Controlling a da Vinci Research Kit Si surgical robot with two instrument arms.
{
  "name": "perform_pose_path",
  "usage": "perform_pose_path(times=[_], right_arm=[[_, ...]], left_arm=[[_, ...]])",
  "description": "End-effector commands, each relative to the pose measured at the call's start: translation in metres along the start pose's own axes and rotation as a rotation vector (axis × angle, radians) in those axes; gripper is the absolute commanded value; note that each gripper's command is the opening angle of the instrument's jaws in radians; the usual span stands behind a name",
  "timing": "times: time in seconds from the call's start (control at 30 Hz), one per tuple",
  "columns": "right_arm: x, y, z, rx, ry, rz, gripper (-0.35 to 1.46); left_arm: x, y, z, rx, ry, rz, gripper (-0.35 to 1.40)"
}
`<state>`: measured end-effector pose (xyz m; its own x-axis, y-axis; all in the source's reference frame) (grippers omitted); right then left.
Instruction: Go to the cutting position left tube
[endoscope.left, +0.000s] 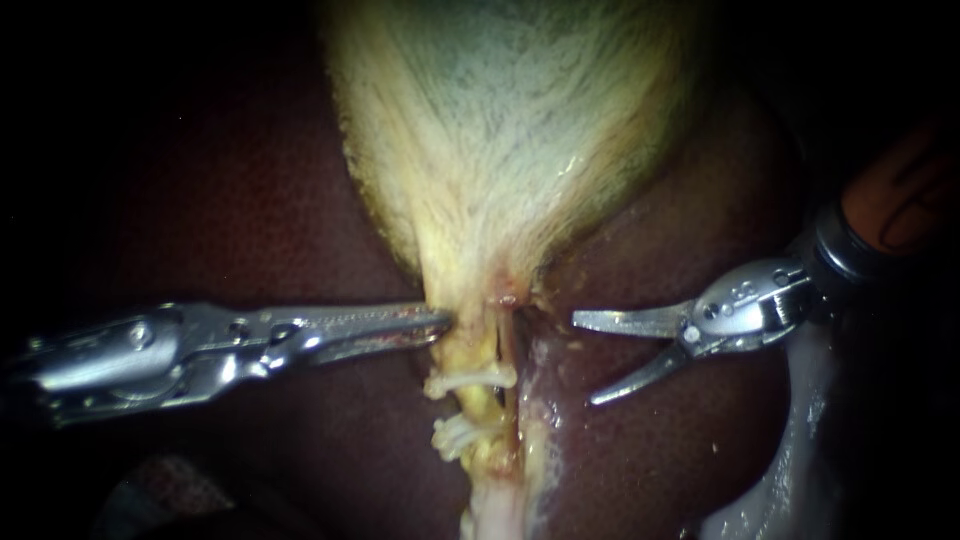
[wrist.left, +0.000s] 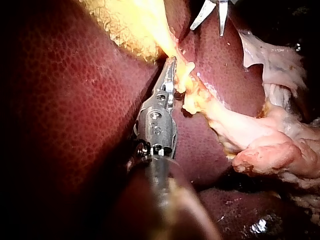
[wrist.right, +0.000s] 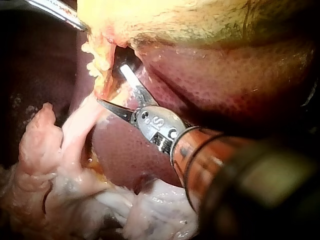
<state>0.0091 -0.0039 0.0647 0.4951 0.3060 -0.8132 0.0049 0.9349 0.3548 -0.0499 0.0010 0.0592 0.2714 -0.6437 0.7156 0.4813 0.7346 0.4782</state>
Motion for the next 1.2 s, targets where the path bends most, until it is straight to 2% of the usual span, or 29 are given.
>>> perform_pose_path(times=[0.03, 0.2, 0.3, 0.53, 0.6, 0.87, 1.2], right_arm=[[0.0001, -0.0001, 0.0000, 0.000, 0.000, 0.000, 1.43], [0.0001, -0.0010, 0.0009, 0.027, 0.008, -0.004, 1.43], [0.0000, -0.0023, 0.0026, 0.060, 0.018, 0.010, 1.43], [-0.0004, -0.0050, 0.0080, 0.121, 0.036, 0.065, 1.41], [-0.0008, -0.0055, 0.0094, 0.133, 0.025, 0.076, 1.41], [-0.0022, -0.0058, 0.0126, 0.154, -0.001, 0.094, 1.41], [-0.0032, -0.0049, 0.0127, 0.157, -0.025, 0.097, 1.38]], left_arm=[[0.0000, 0.0000, 0.0000, 0.000, 0.000, 0.000, -0.35], [-0.0001, 0.0002, -0.0006, 0.004, 0.000, -0.001, -0.35], [-0.0003, 0.0005, -0.0014, 0.010, 0.001, -0.001, -0.35], [-0.0013, 0.0017, -0.0049, -0.018, 0.004, -0.009, -0.35], [-0.0016, 0.0018, -0.0057, -0.021, 0.005, -0.010, -0.35], [-0.0023, 0.0012, -0.0071, -0.026, 0.006, -0.013, -0.35], [-0.0023, 0.0002, -0.0078, -0.030, 0.005, -0.013, -0.35]])
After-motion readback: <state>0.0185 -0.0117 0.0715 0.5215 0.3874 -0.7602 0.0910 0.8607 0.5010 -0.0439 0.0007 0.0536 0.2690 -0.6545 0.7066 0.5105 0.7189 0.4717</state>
